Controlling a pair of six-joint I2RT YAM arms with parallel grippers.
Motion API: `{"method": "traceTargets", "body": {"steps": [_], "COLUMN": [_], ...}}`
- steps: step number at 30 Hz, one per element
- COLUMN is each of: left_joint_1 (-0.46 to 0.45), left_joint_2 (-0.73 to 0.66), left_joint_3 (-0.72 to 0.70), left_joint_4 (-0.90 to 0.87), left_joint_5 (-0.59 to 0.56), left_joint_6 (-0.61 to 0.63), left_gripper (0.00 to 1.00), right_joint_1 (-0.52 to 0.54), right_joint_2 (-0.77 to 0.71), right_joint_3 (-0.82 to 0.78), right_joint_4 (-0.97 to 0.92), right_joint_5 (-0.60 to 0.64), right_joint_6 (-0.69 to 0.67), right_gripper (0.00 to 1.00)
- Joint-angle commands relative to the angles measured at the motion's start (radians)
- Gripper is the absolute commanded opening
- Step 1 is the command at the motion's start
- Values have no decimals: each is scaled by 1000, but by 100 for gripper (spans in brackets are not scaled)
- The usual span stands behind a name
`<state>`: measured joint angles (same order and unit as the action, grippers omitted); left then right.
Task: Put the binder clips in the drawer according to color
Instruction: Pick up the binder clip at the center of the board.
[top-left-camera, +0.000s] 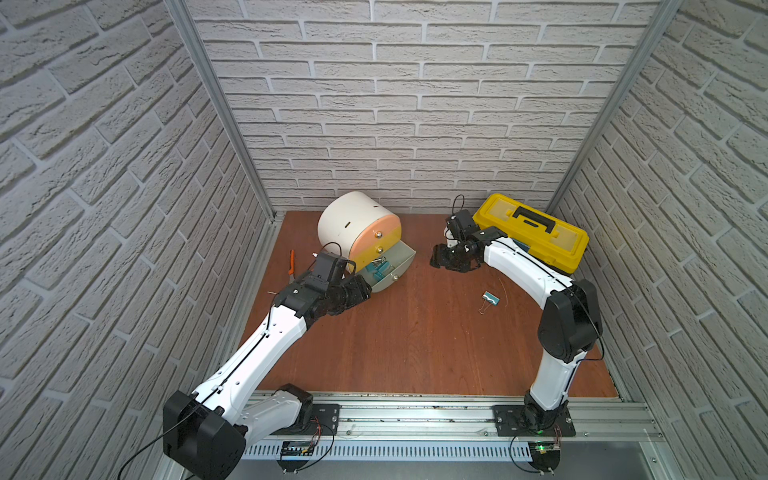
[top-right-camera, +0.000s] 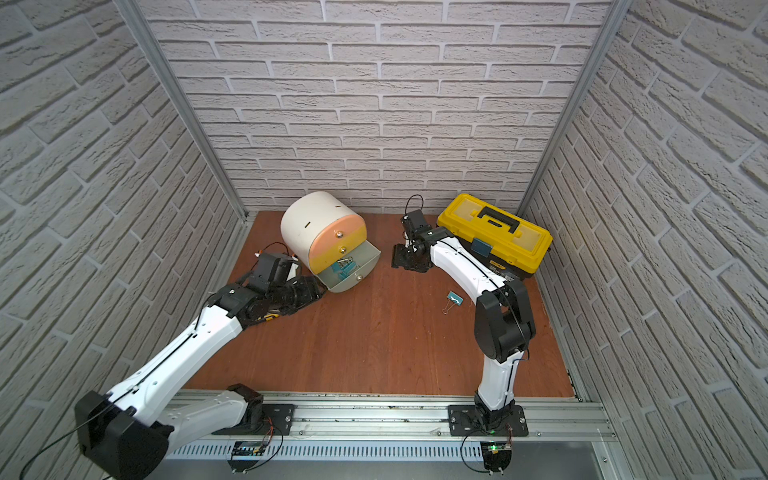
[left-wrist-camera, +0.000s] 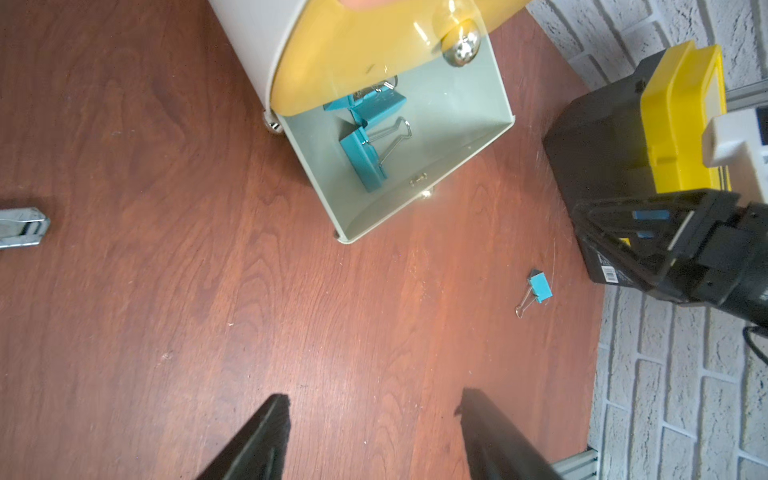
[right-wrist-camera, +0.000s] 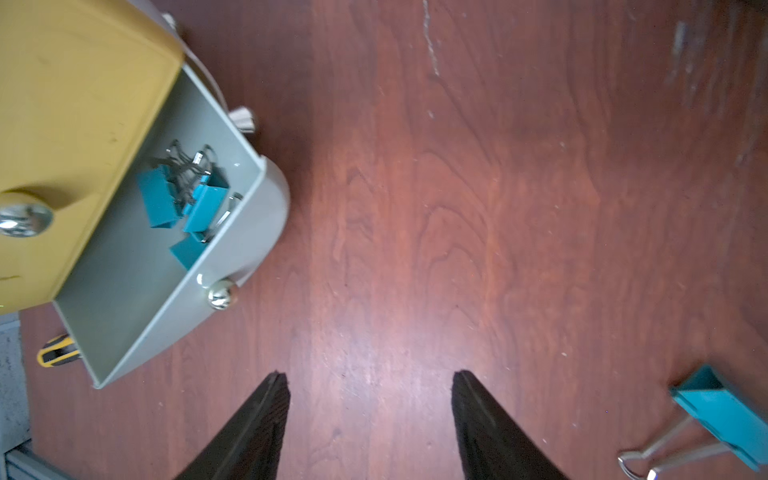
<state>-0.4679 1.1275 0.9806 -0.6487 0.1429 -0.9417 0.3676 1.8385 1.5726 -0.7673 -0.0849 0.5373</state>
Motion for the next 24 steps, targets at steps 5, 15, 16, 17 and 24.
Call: {"method": "traceTargets", "body": {"steps": [5, 15, 16, 17, 24], "left_joint_1": [-51, -114, -119, -126, -155], "left_joint_2": [59, 141, 147, 152, 183], "left_joint_3": [40, 78, 81, 82, 84], "left_joint_4": [56, 96, 99, 100, 129], "left_joint_5": [-30, -40, -44, -49, -54], "left_joint_6": [14, 12, 12, 11, -4], "left_gripper": [69, 69, 69, 69, 69], "right_joint_1": [-46, -126, -137, -150, -228], "right_joint_2": [-82, -130, -133, -137, -148], "right_joint_3": [-101, -232, -245, -263, -350], "right_joint_4": [0, 13, 12, 16, 42], "right_joint_5": [71, 101, 105, 111, 120], "right_joint_6": [-19, 25, 34, 43, 85], "right_gripper": [65, 65, 65, 65, 69]}}
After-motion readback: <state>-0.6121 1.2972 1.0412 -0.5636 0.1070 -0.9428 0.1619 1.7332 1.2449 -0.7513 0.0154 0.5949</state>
